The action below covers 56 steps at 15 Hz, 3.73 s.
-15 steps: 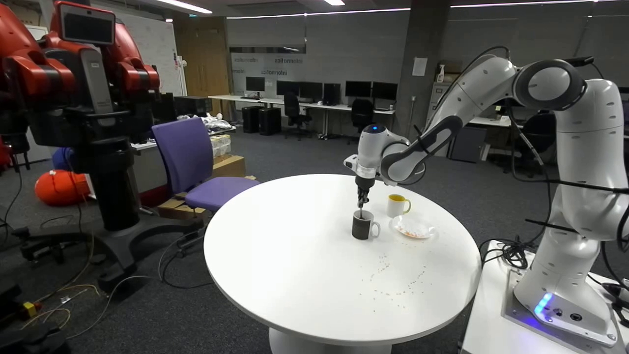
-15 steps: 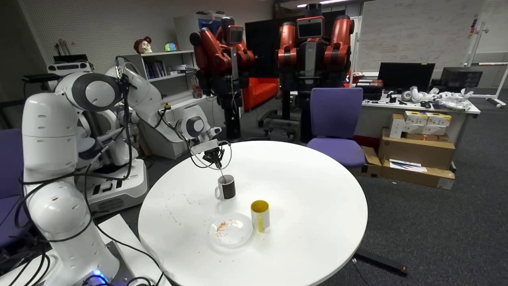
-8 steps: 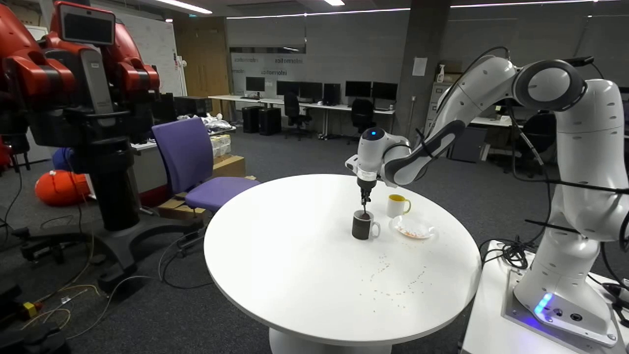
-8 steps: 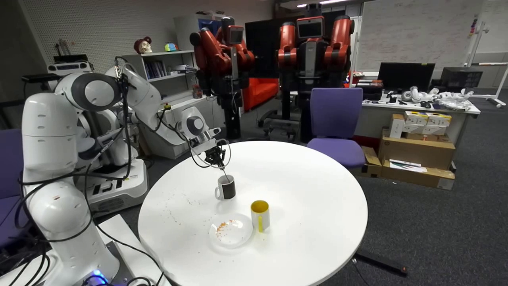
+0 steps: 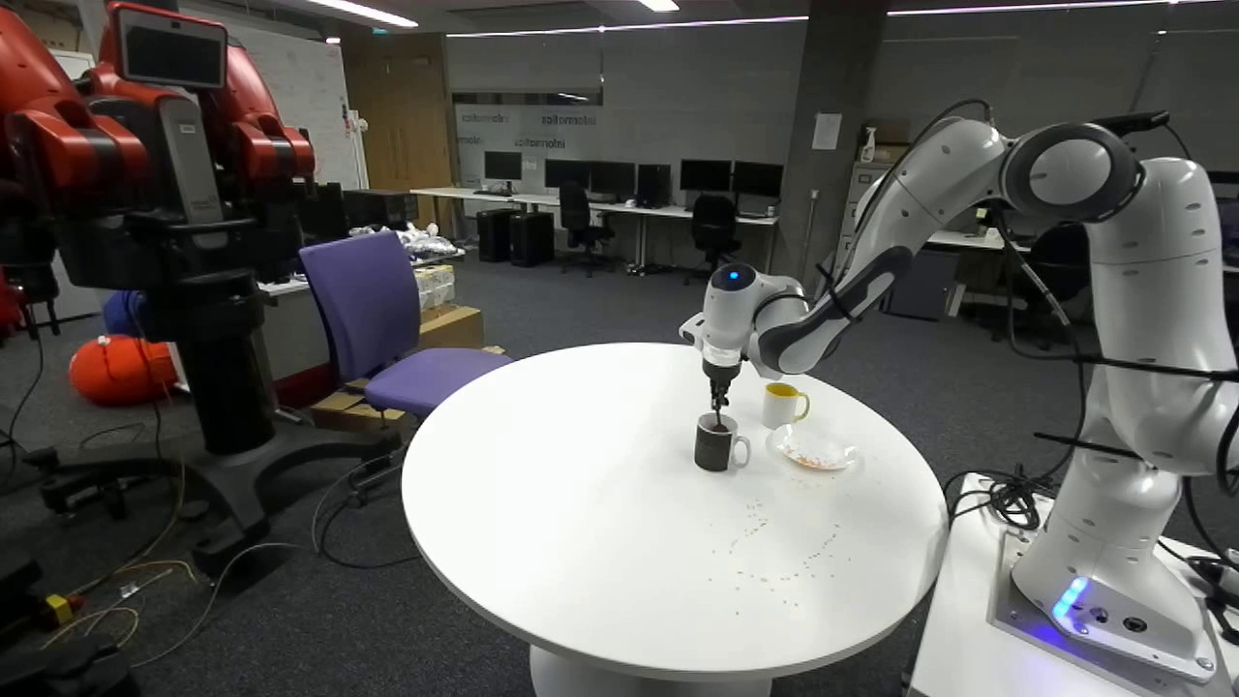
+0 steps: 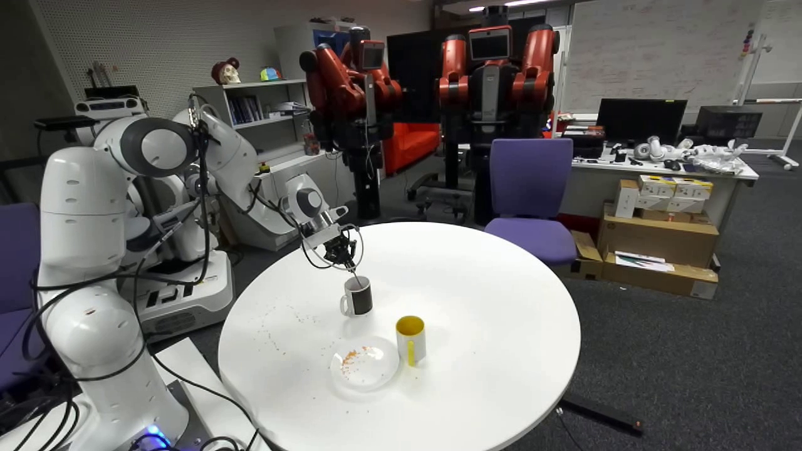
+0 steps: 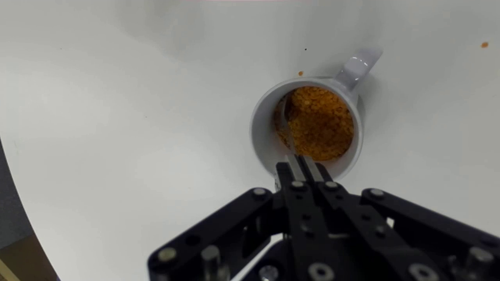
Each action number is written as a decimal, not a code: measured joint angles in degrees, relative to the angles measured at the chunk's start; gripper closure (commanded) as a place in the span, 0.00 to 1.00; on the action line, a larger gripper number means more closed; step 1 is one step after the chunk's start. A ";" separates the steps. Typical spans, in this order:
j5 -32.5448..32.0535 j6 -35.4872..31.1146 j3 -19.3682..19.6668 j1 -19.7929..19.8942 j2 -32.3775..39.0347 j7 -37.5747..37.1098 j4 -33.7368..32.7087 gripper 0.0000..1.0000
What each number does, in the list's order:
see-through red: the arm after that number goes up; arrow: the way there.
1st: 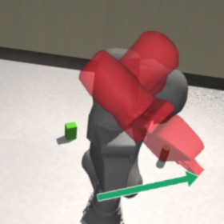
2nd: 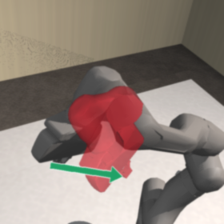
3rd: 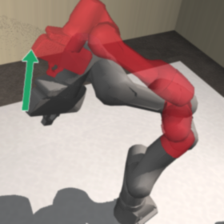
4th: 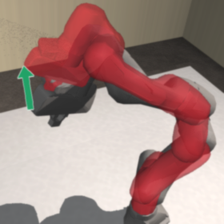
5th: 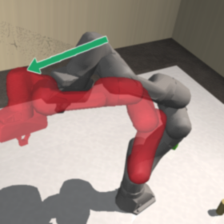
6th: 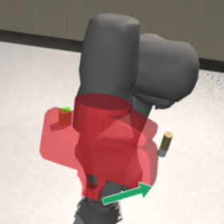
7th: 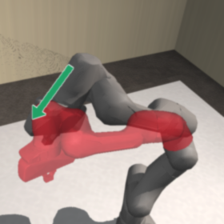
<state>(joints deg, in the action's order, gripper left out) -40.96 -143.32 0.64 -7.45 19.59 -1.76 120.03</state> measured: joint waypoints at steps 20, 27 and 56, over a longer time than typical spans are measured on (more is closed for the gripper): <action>41.07 -22.70 -14.17 22.82 2.71 28.93 4.37 0.99; 60.79 -13.97 -23.52 34.02 2.73 45.46 2.85 0.99; 107.96 8.80 -2.88 26.15 5.60 78.66 1.31 0.99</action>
<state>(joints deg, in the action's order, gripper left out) 67.00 -134.52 -2.24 18.70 25.20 76.90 121.34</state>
